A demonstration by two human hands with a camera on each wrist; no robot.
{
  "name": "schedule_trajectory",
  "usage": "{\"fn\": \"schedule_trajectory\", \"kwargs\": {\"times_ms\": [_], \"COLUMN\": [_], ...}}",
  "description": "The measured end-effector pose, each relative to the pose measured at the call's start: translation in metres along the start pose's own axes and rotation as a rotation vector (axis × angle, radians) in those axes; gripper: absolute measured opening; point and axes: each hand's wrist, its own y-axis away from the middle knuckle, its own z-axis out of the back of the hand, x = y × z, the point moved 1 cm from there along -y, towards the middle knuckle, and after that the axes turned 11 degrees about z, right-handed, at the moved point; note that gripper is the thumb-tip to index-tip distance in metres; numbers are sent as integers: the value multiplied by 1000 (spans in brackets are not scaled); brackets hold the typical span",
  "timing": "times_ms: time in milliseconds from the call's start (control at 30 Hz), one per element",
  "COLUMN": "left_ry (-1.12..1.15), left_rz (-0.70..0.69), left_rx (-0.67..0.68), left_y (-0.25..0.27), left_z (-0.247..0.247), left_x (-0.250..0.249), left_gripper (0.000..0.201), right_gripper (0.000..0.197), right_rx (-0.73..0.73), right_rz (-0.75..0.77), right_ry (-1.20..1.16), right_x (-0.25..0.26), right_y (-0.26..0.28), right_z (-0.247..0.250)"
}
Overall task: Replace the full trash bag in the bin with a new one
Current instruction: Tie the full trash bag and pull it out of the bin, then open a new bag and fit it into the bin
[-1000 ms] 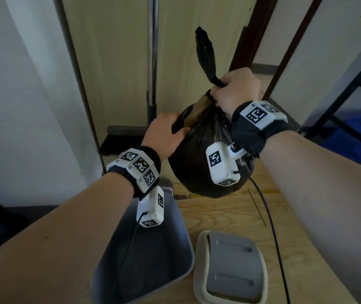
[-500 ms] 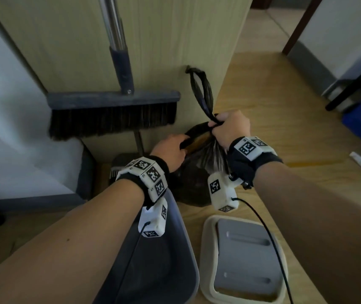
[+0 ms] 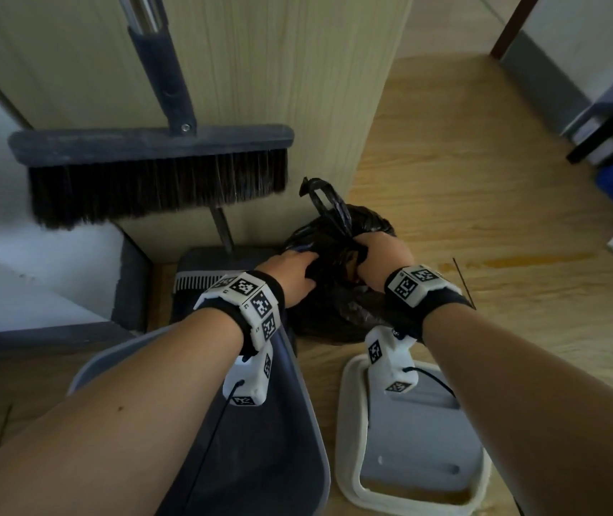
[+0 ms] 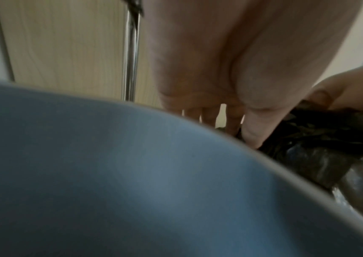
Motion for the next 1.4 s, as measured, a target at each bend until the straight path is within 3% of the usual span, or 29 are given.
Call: {"fn": "schedule_trajectory", "kwargs": {"times_ms": [233,367,700,1033,1400], "left_ry": [54,71,97,234,544], "left_rz": [34,53,145,382,717], "left_rx": [-116,-178,-367,-472,-562], "left_y": [23,50,134,224,305], "left_z": [19,35,64,71,21], "left_x": [2,7,65,203,379], "left_gripper": [57,54,46,44,40], "right_gripper": [37,37,31,28,30], "right_rx": [-158,-211,-93,-33,238], "right_rz": [-3,85,287,539,760], "right_ry": [109,86,123,60,27], "right_x": [18,46,153,285,446], "right_y": [11,25,69,86,94], "right_z": [22,36,27,-26,-149]}}
